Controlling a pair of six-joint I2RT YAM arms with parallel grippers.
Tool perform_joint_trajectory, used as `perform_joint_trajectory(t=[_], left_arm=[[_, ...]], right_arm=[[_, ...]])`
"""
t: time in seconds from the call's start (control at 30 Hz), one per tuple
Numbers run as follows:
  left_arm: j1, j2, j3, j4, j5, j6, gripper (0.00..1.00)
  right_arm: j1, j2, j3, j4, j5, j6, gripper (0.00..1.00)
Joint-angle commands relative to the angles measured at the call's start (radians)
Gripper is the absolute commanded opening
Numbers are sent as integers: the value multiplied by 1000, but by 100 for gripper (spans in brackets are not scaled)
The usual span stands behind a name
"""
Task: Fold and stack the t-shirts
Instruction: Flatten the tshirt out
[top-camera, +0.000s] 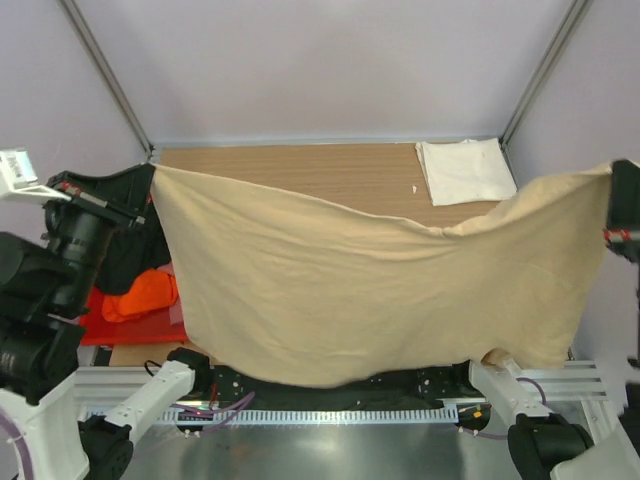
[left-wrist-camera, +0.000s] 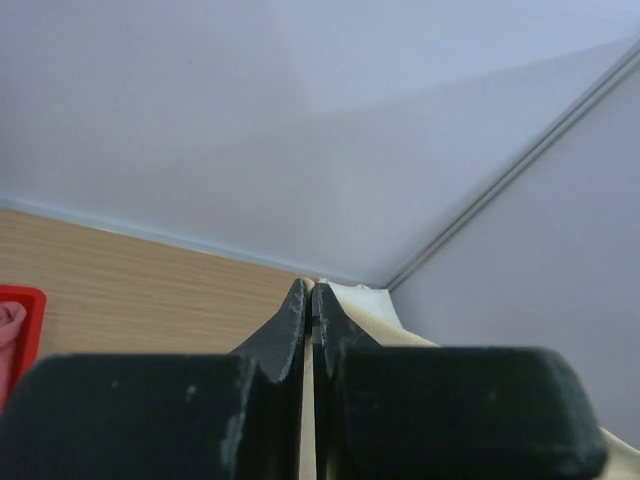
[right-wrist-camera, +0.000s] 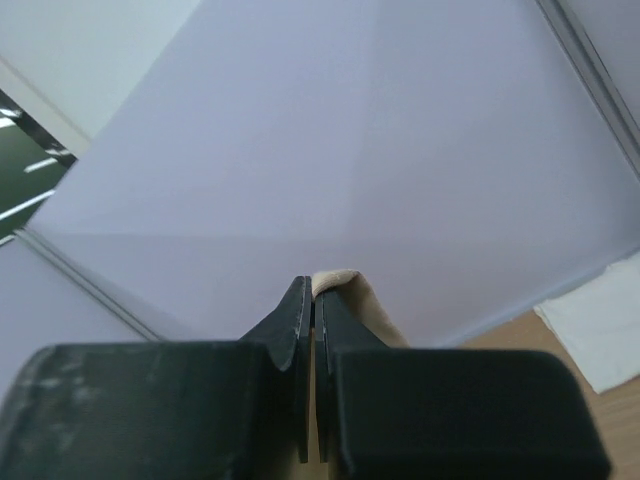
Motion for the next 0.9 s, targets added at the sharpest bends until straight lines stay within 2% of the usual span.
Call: perform_joint_trajectory(t=[0.0, 0.17, 0.23, 0.5, 0.7, 0.87], left_arm=[[-1, 48, -106, 122, -57, 70, 0], [0, 109, -295, 307, -152, 131, 0], [0, 143, -334, 349, -186, 151, 0], [0, 362, -283, 519, -290, 237, 0], [0, 416, -223, 562, -281, 229, 0], [0, 363, -229, 561, -281, 237, 0]], right_arm=[[0, 132, -121, 88, -33, -57, 1], [0, 195, -289, 296, -42, -130, 1], [0, 236, -302, 341, -60, -143, 1], [0, 463, -288, 545, -112, -253, 1], [0, 627, -95, 490, -103, -314, 1], [0, 632, 17, 417, -48, -331, 1]])
